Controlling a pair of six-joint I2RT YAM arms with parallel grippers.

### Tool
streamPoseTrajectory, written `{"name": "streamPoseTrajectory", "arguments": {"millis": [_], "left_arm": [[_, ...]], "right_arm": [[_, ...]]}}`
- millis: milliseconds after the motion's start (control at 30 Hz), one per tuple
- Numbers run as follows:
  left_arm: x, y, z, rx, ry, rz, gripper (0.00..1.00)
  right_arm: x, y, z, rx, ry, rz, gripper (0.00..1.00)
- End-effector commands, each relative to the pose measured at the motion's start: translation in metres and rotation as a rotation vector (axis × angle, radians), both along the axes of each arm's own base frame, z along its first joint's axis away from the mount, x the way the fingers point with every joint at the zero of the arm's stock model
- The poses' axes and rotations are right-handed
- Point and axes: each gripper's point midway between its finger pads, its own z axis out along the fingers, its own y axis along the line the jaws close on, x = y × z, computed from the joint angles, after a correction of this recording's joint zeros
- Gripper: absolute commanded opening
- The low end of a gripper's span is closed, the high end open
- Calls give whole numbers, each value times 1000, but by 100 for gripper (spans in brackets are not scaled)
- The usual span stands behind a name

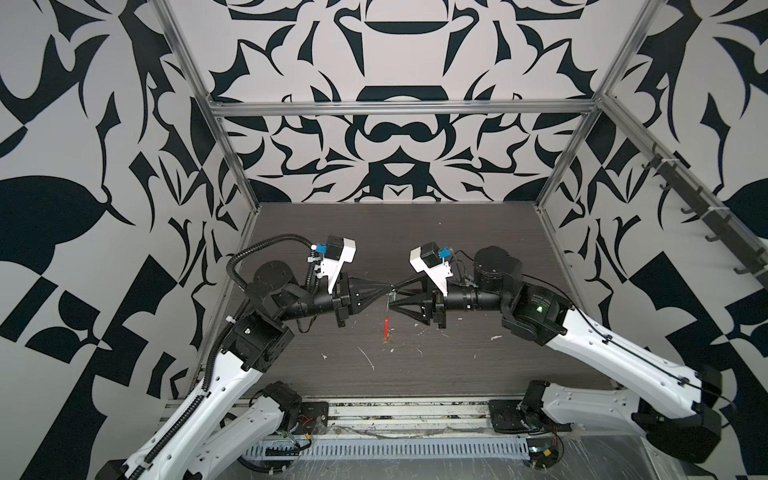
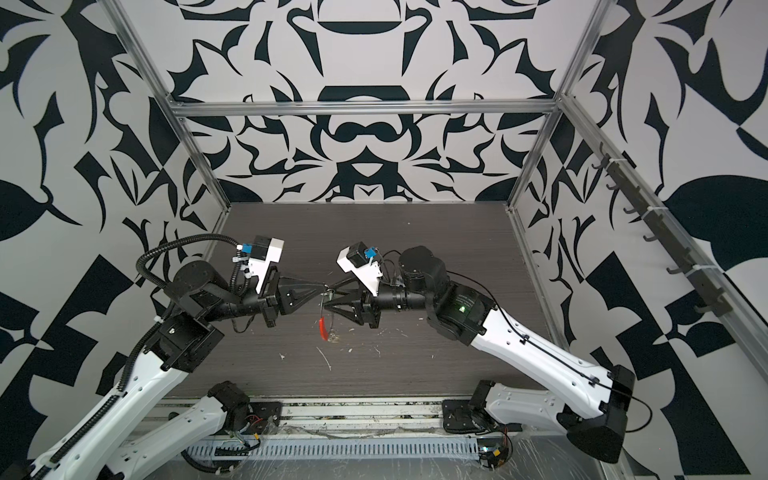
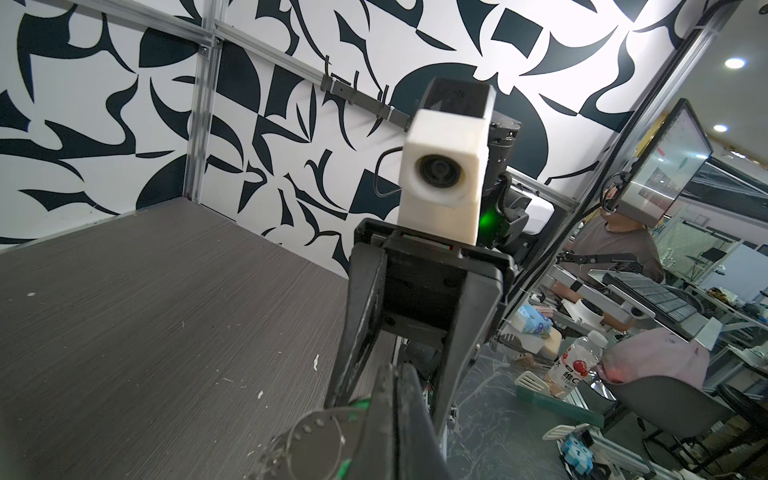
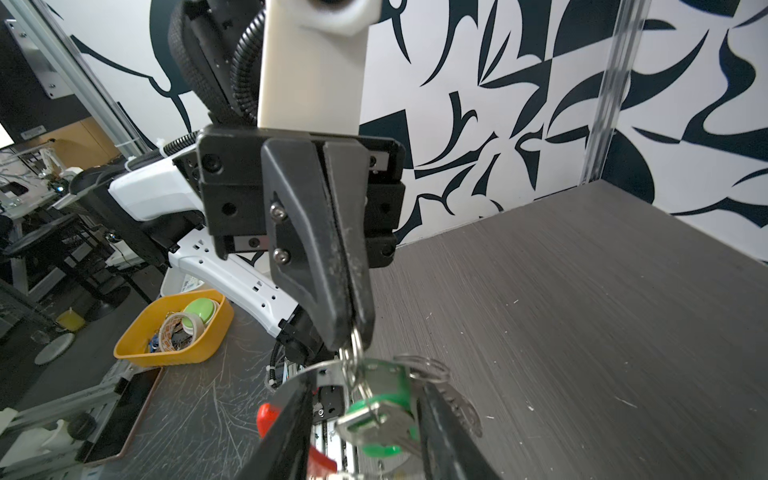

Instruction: Remove the keys from the keyring

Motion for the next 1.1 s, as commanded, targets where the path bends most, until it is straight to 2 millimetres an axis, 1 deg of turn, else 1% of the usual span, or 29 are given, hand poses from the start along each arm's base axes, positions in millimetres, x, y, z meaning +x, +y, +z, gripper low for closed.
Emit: {"name": "streamPoseTrajectory", "arguments": {"millis": [0, 200, 333, 500, 633, 767, 933, 1033, 1067], "left_arm": [[-5, 2, 9, -30, -38, -4, 0], [-4, 5, 11, -37, -44, 14, 0], [-2, 6, 13, -47, -45, 37, 0], [1, 9, 17, -65, -50, 67, 0], [4, 12, 19, -79, -56, 98, 0], [6, 14, 20, -92, -59, 120, 0], [4, 13, 20, -105, -60, 100, 0], [0, 13, 20, -104, -66, 86, 0], [0, 13, 19, -101, -68, 84, 0]], "right_arm": [[-4, -1, 31, 67, -65, 10, 37], [-5, 0, 28, 57, -59, 18, 29], [-6, 3, 25, 43, -55, 25, 19], [-6, 5, 23, 32, -63, 15, 15], [-7, 8, 19, 13, -73, 8, 7], [-9, 12, 13, -1, -68, 13, 6], [-12, 20, 5, -26, -54, 31, 4], [-10, 20, -1, -46, -42, 20, 4], [-10, 19, -1, -50, -42, 14, 5]]}}
